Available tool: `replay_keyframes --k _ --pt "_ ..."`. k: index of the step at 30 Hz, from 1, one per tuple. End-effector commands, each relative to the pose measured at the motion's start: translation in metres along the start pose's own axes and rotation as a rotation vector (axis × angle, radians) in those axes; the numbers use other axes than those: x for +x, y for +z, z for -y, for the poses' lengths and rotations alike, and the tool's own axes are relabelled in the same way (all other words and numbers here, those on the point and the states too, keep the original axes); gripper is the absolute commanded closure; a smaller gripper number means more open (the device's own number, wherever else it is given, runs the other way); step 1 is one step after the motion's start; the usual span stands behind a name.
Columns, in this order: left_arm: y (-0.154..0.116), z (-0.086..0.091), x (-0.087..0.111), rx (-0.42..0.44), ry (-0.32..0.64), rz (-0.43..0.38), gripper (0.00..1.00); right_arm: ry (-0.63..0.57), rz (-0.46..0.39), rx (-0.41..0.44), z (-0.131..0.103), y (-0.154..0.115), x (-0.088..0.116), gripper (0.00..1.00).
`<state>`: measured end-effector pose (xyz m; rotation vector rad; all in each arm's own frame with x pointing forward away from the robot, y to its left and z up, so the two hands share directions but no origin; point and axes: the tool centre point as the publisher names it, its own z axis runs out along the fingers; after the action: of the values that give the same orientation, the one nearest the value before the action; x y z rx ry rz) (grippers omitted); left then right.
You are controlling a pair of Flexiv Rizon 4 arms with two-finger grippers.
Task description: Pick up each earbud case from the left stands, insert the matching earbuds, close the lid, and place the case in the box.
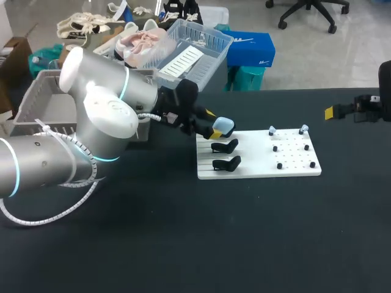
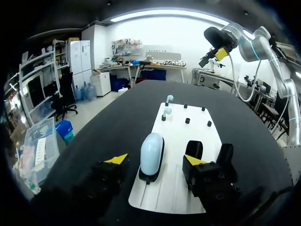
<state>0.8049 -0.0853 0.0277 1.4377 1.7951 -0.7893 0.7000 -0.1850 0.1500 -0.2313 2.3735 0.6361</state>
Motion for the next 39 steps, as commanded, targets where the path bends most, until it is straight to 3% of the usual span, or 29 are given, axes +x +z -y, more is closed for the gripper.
replay_keyframes --k 1,7,16,22,33,39 --pt "0.007 -0.004 -0.001 -0.003 -0.004 0.0 0.3 0.0 0.0 0.0 0.0 0.0 0.0 0.0" --pt "0.011 -0.006 0.001 -0.01 -0.003 -0.006 0.32 0.0 0.0 0.0 0.0 0.0 0.0 0.0" --pt "0.016 -0.013 0.004 -0.036 -0.009 -0.014 0.44 0.0 0.0 0.0 0.0 0.0 0.0 0.0" --pt "0.015 -0.013 0.002 -0.035 -0.011 -0.007 0.42 0.0 0.0 0.0 0.0 0.0 0.0 0.0" --pt "0.017 -0.011 0.002 -0.029 -0.009 -0.011 0.53 0.0 0.0 0.0 0.0 0.0 0.0 0.0" --pt "0.018 -0.011 0.003 -0.029 -0.009 -0.013 0.53 0.0 0.0 0.0 0.0 0.0 0.0 0.0"
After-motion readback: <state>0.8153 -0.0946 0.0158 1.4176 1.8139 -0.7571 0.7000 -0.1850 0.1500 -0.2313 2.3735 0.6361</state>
